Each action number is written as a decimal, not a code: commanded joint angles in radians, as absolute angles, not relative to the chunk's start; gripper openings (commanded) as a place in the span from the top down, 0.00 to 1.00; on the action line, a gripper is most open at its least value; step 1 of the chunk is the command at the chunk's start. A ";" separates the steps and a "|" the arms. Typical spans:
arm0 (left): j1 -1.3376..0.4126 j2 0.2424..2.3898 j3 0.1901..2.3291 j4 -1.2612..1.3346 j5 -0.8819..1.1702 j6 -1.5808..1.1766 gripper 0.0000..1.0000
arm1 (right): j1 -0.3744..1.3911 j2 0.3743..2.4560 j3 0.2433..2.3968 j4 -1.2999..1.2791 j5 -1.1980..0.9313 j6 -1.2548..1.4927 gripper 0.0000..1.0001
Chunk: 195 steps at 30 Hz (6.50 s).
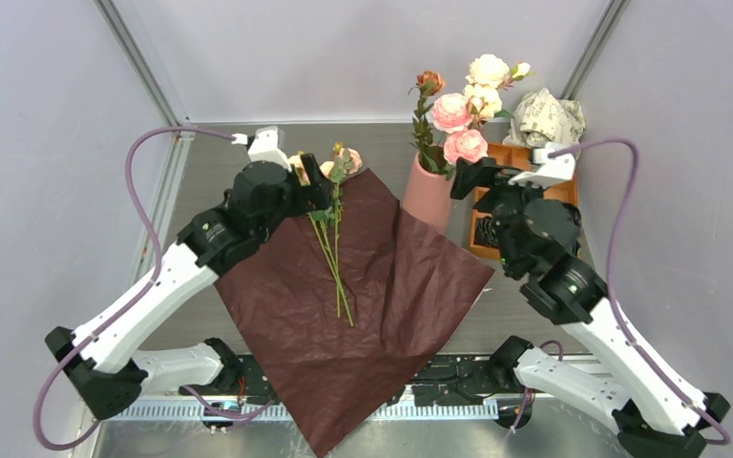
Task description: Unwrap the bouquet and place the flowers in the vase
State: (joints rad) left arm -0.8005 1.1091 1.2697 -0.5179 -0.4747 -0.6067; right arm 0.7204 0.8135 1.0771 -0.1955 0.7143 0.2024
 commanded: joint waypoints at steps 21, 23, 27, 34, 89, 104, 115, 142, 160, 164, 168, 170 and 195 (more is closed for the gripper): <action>-0.265 1.791 1.401 -0.571 0.022 -0.938 0.45 | 0.719 0.504 1.125 -0.448 0.521 0.425 0.05; -0.266 1.838 1.442 -0.593 0.009 -0.936 0.46 | 0.718 0.500 1.111 -0.450 0.525 0.426 0.05; -0.265 1.905 1.506 -0.619 -0.024 -0.943 0.49 | 0.719 0.489 1.094 -0.451 0.530 0.430 0.05; -0.265 1.964 1.562 -0.686 -0.078 -0.940 0.57 | 0.718 0.480 1.090 -0.468 0.560 0.407 0.04; -0.264 2.163 1.701 -0.766 -0.120 -0.890 1.00 | 0.719 0.522 1.076 -0.462 0.431 0.461 0.03; -0.264 1.753 1.522 -0.828 -0.267 -0.747 1.00 | 0.719 0.666 1.117 -0.421 0.193 0.508 0.05; -0.262 1.652 1.415 -0.787 -0.226 -0.695 1.00 | 0.721 0.763 1.133 -0.419 0.037 0.533 0.06; -0.263 0.898 1.643 -0.966 -0.467 -0.528 1.00 | 1.128 1.406 1.472 -0.594 0.317 0.461 0.14; -0.264 1.014 1.752 -0.301 0.212 -0.586 1.00 | 1.210 1.479 1.240 -0.641 0.488 0.599 0.14; -0.264 1.096 1.791 -0.204 0.248 -0.629 1.00 | 1.294 1.359 1.143 -0.641 0.665 0.671 0.14; -0.274 1.162 1.863 -0.162 0.277 -0.652 1.00 | 1.316 1.167 1.087 -0.698 0.822 0.742 0.13; -0.289 1.191 1.897 -0.161 0.278 -0.643 1.00 | 1.326 1.056 1.078 -0.745 0.900 0.760 0.13; -0.734 1.691 2.225 0.060 0.124 -0.268 1.00 | 1.333 0.606 1.289 -0.853 1.157 0.531 0.13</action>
